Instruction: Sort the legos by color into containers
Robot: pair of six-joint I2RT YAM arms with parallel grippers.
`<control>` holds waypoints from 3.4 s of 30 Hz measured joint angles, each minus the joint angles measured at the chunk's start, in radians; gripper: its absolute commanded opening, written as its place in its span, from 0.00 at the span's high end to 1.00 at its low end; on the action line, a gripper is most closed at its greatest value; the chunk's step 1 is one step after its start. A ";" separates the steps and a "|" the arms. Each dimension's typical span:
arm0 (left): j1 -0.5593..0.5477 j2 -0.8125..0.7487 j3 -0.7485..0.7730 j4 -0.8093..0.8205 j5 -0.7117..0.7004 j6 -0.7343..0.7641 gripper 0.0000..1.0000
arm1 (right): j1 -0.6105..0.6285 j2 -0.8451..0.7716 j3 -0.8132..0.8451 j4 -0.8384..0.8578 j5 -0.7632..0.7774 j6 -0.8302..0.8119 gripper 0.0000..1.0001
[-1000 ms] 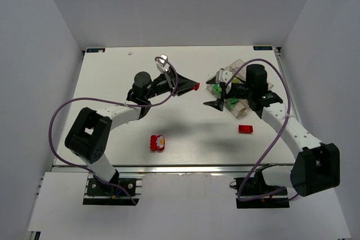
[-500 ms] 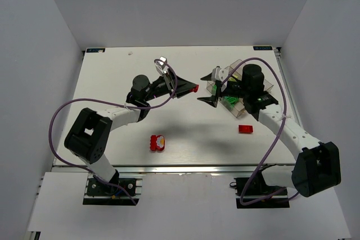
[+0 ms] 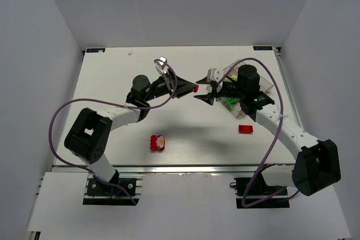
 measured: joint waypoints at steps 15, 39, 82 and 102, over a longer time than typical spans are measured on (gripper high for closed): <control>0.000 0.000 -0.011 0.008 0.000 0.005 0.66 | 0.021 0.001 0.007 -0.005 0.029 -0.001 0.78; 0.067 -0.140 0.053 -0.483 -0.116 0.290 0.02 | -0.021 -0.054 0.003 -0.085 0.181 0.006 1.00; 0.167 -0.562 -0.040 -1.452 -0.662 0.682 0.02 | -0.525 0.673 0.582 -0.666 0.604 -0.116 0.17; 0.168 -0.616 -0.145 -1.457 -0.611 0.672 0.03 | -0.569 0.278 0.329 -1.340 0.126 -0.946 0.21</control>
